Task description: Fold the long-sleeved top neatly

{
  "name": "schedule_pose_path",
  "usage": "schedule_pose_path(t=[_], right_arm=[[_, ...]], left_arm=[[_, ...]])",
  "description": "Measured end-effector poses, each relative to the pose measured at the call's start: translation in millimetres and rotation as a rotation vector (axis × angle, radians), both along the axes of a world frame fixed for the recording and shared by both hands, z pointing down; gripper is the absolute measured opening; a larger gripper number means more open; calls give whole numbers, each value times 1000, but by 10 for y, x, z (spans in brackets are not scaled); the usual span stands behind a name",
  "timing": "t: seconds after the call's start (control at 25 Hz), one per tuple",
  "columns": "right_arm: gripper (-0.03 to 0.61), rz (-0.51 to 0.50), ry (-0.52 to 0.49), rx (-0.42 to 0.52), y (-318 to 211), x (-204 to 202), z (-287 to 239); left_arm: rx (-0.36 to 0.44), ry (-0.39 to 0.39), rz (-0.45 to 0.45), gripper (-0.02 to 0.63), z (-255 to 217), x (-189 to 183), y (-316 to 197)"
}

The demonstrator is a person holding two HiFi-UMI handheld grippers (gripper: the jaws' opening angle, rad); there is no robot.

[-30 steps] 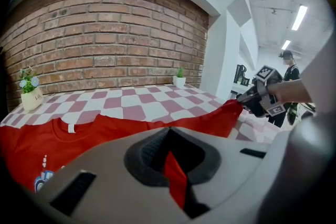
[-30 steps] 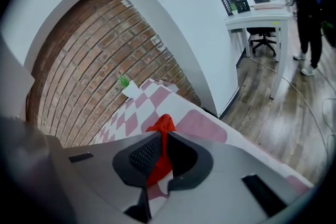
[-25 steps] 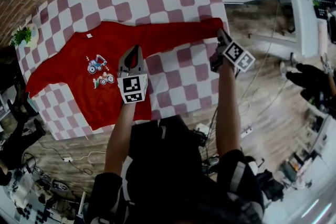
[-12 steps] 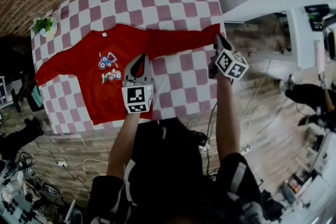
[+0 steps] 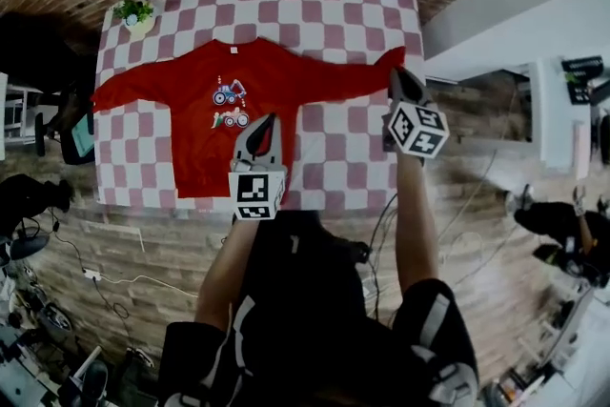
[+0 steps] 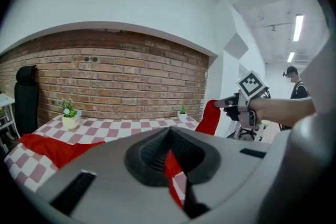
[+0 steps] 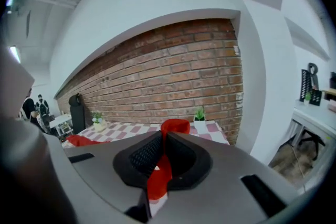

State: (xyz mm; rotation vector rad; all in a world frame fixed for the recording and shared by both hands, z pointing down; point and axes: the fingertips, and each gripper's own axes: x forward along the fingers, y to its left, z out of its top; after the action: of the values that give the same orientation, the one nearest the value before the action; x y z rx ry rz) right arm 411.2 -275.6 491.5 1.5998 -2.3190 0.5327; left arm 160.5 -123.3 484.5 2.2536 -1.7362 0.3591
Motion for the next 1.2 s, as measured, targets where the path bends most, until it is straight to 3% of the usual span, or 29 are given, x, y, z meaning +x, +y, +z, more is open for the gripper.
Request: schedule_pose_path(t=[0.64, 1.04, 1.2], right_arm=[[21, -240, 138, 157, 610, -1639, -671], [21, -408, 217, 208, 1208, -2872, -667], [21, -485, 248, 188, 1551, -3351, -522]], left_arm=[[84, 41, -95, 6, -619, -1169, 658], [108, 53, -141, 6, -728, -2020, 1017], [103, 70, -170, 6, -706, -2319, 1220]])
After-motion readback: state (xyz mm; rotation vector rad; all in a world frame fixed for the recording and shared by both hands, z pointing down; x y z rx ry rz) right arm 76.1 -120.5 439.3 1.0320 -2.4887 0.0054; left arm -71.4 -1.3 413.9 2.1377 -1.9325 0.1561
